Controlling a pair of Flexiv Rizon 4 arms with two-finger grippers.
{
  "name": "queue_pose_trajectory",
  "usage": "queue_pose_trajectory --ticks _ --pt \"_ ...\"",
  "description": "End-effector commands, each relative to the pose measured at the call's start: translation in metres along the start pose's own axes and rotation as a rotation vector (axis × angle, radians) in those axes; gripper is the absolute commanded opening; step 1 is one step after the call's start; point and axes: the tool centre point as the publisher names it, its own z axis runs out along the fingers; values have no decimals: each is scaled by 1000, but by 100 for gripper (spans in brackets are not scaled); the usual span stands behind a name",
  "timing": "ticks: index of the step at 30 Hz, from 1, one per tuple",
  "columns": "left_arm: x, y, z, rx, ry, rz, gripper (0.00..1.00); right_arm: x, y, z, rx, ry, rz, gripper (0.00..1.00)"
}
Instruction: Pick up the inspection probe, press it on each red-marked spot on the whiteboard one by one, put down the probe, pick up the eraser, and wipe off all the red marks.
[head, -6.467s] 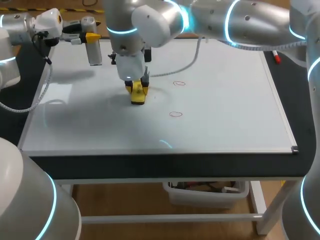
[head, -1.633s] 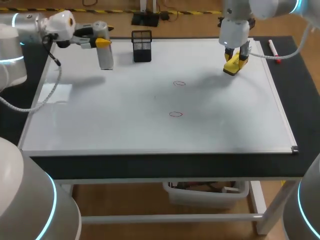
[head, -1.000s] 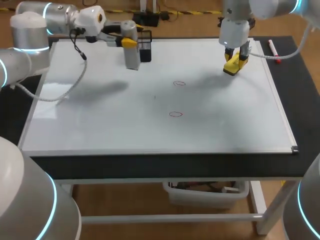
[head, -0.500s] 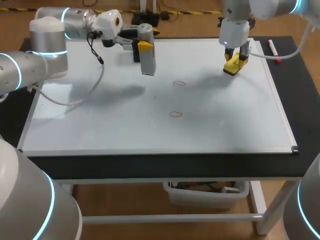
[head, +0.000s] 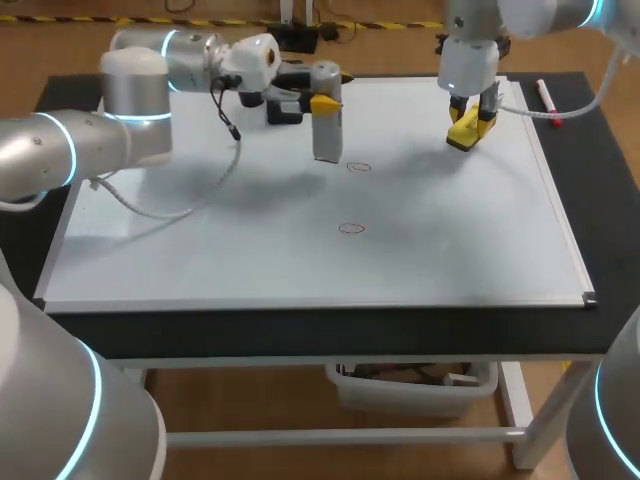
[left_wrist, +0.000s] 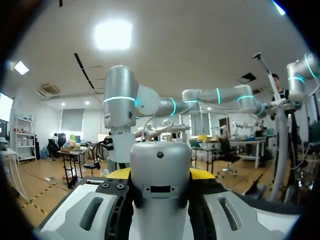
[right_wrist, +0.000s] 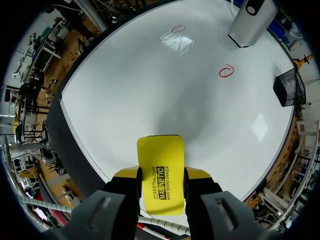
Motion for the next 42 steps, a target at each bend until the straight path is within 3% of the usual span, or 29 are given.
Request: queue_pose_trajectory --ticks 1,20,42 --pt "-6 8 14 8 -1 5 0 0 -1 -1 1 3 -2 0" --pt "-21 28 36 16 -30 1 0 0 -1 -1 1 3 -2 0" --pt "-42 47 39 3 -35 -14 0 0 -1 -1 1 3 -2 0"
